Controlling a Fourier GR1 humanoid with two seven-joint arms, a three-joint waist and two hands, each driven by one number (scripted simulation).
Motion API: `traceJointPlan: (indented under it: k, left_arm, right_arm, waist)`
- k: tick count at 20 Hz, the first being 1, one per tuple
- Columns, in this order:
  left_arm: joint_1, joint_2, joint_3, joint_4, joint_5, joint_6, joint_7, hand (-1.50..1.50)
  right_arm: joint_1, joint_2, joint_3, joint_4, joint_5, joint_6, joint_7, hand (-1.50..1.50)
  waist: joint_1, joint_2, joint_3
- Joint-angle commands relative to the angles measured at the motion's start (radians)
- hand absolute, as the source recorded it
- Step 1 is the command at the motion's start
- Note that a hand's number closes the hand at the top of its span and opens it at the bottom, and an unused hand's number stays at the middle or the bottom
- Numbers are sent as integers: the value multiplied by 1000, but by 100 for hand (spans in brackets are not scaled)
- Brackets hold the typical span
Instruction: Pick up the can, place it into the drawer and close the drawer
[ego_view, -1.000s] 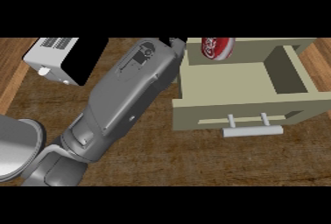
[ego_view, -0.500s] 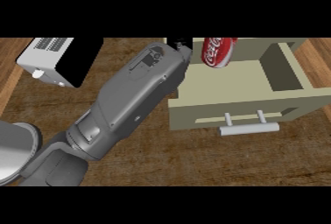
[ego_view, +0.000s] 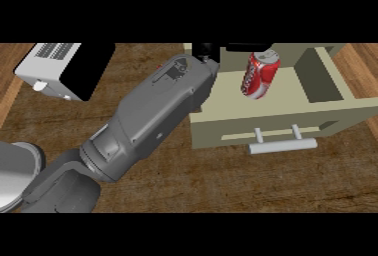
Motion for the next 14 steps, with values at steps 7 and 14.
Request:
traceJointPlan:
  k: [7,14]
  left_arm:
    - [24,0,-99,-3,100,85,-46,-150]
    - [22,0,-103,31,147,67,-112,-150]
  right_arm:
    - [-13,0,9,-12,13,2,6,-150]
    - [-52,12,17,2,44,-20,-6,-150]
  waist:
    - [-10,1,0]
    - [-8,5,0]
